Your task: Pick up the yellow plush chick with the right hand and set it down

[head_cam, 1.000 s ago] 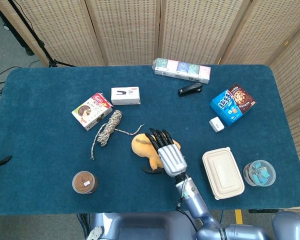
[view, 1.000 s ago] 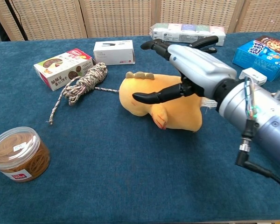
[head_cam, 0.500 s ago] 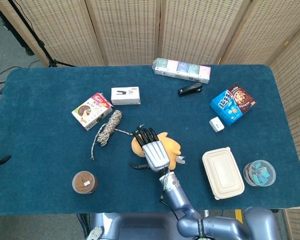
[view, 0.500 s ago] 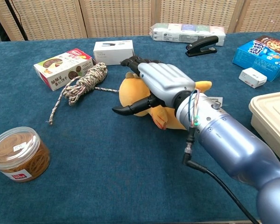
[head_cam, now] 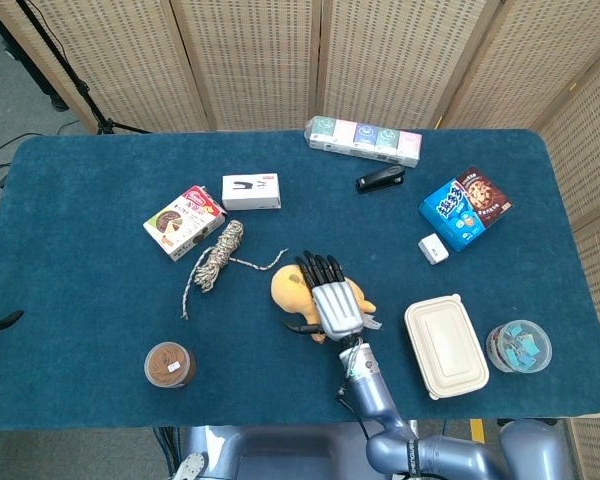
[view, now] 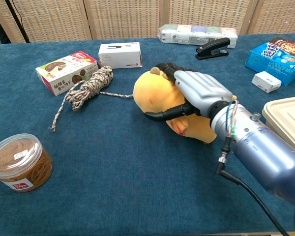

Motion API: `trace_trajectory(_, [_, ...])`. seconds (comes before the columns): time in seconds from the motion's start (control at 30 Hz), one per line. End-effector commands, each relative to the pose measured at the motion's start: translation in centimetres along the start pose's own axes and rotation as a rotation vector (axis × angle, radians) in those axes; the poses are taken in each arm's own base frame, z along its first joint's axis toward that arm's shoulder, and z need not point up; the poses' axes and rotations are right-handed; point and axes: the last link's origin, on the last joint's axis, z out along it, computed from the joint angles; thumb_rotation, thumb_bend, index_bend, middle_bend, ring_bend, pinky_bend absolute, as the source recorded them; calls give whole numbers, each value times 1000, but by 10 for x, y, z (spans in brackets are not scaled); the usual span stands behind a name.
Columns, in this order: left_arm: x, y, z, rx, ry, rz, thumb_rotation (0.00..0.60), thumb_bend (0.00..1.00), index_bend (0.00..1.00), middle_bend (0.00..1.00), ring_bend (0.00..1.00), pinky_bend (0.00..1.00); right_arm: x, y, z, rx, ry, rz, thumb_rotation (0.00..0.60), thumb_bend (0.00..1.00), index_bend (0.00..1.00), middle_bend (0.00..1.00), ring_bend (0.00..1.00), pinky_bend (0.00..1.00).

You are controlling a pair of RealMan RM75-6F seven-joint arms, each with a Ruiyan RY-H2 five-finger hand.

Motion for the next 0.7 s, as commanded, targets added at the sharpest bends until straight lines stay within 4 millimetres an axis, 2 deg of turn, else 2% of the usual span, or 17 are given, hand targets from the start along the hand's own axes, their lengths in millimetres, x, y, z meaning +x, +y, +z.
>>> trace_trajectory(0.03, [0,0,-1,0,2,1,600,0,0,0,0,0,3,11,-8,-20,2,5,275,250,0,0,0,0])
trace_trajectory(0.4, [-1,1,-1,2,0,4,600,0,0,0,0,0,6,38,-28,-70,2,16,274,250,0,0,0,0])
trace_trajectory(0.7, [-1,1,-1,5,0,5,600,0,0,0,0,0,10,44,-41,-79,3,31,272,250,0,0,0,0])
